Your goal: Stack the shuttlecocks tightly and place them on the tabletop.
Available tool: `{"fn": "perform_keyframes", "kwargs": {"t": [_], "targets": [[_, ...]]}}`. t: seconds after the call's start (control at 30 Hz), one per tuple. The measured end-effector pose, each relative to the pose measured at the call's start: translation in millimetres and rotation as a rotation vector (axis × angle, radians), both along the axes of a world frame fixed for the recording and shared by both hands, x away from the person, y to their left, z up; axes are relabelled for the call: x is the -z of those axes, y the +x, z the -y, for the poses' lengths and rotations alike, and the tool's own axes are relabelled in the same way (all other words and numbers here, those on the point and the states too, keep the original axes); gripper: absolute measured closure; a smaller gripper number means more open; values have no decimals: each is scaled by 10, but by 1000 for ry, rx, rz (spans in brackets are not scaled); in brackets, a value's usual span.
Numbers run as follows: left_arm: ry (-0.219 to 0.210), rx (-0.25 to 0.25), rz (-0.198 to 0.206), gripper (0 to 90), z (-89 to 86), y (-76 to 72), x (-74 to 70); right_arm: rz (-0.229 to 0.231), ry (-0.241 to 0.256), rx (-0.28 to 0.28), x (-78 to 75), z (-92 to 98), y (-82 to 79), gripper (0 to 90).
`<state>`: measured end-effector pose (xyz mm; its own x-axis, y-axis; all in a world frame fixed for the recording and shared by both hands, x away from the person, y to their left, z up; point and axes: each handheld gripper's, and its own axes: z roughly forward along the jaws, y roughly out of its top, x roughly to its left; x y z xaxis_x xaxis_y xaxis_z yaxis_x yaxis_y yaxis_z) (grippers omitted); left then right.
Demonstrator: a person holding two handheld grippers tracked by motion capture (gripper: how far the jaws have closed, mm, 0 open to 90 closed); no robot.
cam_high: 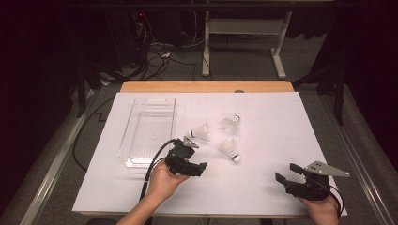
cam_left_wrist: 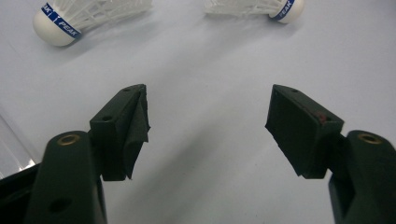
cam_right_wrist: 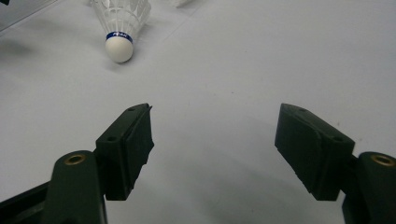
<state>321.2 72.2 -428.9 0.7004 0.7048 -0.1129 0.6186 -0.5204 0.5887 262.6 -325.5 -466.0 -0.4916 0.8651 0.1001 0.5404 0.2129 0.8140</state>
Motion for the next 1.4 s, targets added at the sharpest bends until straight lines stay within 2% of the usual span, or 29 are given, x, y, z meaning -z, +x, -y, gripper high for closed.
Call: {"fn": "perform_keyframes", "kwargs": {"t": [0.5, 0.9, 1.4], "targets": [[-8, 9, 12, 310, -72, -149, 41, 0, -2, 1, 0, -2, 0, 278], [-19, -1, 14, 309, -151, -245, 73, -1, -2, 1, 0, -5, -1, 278], [-27, -16, 35, 309, -268, -371, 92, 0, -3, 4, 0, -7, -1, 278]]}}
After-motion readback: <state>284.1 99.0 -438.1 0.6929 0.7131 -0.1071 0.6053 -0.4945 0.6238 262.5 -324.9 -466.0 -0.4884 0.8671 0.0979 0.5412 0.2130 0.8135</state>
